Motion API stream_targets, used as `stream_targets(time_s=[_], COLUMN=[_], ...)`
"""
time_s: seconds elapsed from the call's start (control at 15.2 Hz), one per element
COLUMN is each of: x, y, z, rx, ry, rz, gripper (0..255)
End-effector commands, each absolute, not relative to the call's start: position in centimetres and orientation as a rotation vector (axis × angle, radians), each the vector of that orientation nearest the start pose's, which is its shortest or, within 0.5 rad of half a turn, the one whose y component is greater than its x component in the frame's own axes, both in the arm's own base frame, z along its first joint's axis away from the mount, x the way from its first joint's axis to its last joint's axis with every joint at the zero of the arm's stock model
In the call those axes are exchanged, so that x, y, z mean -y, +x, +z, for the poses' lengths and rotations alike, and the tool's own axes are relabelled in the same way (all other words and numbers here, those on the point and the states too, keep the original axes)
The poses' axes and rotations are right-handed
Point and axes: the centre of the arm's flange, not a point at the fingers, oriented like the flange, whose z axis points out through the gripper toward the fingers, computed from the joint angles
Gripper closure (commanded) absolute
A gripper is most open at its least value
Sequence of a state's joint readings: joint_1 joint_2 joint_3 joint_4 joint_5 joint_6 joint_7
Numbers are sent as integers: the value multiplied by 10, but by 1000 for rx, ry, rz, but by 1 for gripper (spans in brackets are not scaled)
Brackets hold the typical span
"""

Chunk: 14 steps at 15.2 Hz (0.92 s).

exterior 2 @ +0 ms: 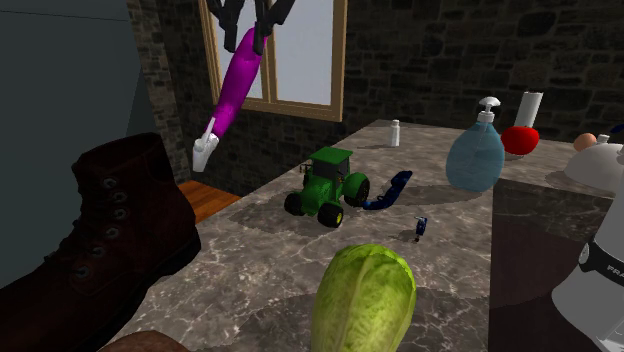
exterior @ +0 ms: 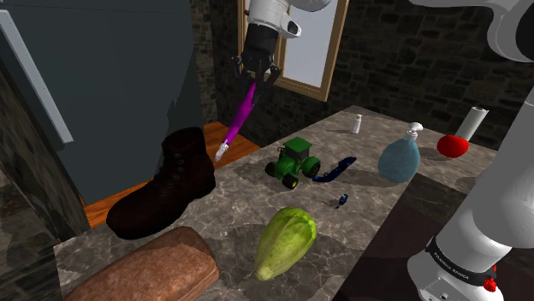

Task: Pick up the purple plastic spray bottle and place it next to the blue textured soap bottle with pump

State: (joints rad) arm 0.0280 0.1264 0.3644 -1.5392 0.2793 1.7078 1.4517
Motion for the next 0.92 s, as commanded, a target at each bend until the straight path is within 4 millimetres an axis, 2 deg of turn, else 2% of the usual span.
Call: stream_targets(time_s=[0.0,0.53,0.86], x=[-241,-241,-175], y=[552,552,545], z=[599,638,638], rx=[-1503,-1503,-1503], ry=[-2467,-2467,-2467], rz=[331,331,331], gripper=[255,255,255])
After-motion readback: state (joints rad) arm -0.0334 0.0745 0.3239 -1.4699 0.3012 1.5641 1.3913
